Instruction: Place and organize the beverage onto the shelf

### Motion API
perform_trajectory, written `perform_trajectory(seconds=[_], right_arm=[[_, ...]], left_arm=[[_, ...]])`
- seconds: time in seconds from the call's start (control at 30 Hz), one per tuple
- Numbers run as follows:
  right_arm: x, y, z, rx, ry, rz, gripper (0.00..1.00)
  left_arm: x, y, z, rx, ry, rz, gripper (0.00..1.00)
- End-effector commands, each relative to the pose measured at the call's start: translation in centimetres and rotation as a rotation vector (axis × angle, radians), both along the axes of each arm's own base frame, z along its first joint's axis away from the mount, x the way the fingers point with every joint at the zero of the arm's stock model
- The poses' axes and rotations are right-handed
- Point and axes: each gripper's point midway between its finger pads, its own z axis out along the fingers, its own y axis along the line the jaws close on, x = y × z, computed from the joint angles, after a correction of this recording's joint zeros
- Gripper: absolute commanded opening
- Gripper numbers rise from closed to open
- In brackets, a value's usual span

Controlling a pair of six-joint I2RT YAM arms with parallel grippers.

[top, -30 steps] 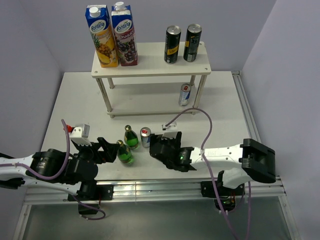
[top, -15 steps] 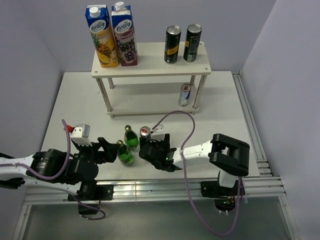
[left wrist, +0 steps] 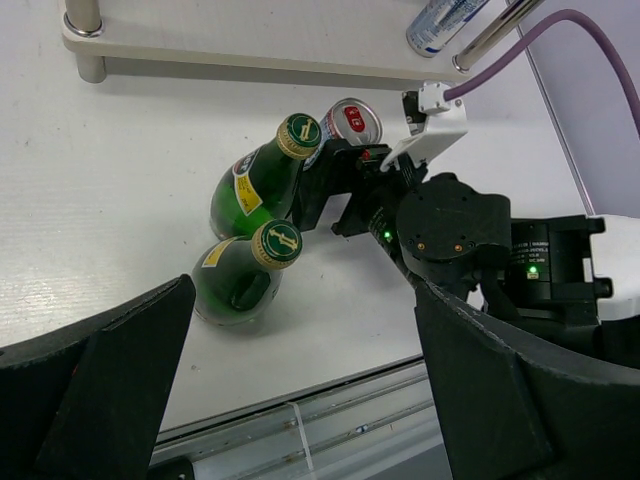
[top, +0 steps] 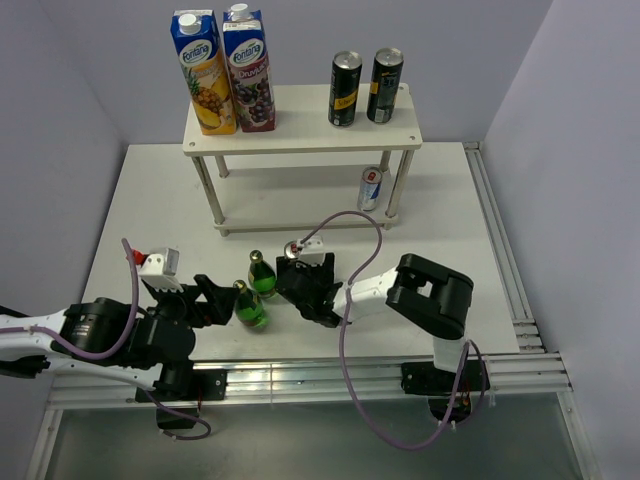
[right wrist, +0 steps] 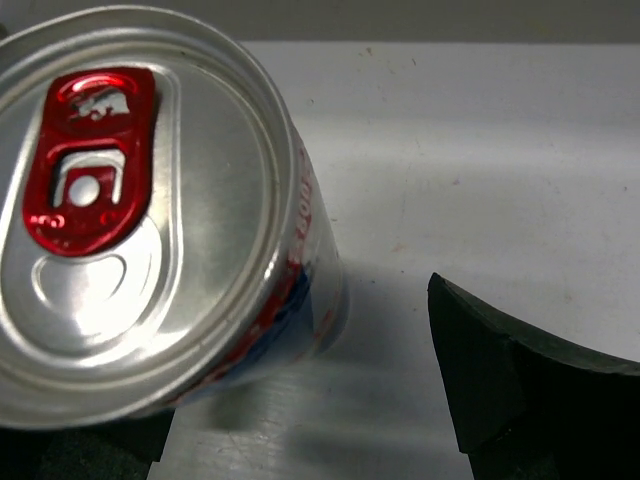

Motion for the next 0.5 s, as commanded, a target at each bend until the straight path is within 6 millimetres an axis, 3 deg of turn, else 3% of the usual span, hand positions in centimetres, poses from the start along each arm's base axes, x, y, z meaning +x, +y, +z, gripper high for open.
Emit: perform_trajectory(seconds=[0.0,0.1,0.3,0.33,0.4,0.43,0.47], right_arm=[[2.1,0.8,2.0,0.033,-0.074,-0.042,0.98],[2.7,0.6,2.1,0.033,-0.088,-0.055,0.92],[4.0,-0.5,2.2,0.008,-0.105,-0.08,0.57],[4.1,-0.7,2.3,0.008,-0.104,-0.08,0.42],[4.6,-1.8,3.1,0.014,-0.11,-0.108,0.24],[4.6,-2.5,3.0,-0.006,-0.102,-0.125,0.06],[5.0,-3.1,3.9,0.009,-0.109,-0.153,0.04]], left_arm=[[-0.2,-0.2,0.3,-0.018,0.0,-0.017,0.99],[-0.1,-0.2,0.2,-0.018,-0.001,-0.018,0.99],[-0.1,-0.2,0.3,-0.02,-0.002,-0.018,0.99],[-0.1,-0.1,0.2,-0.018,-0.002,-0.017,0.99],[-0.2,-0.2,0.3,-0.017,-0.002,-0.019,0.99],[-0.2,-0.2,0.3,-0.016,-0.002,-0.021,0.99],[-0.2,-0.2,0.3,-0.015,-0.003,-0.02,0.99]])
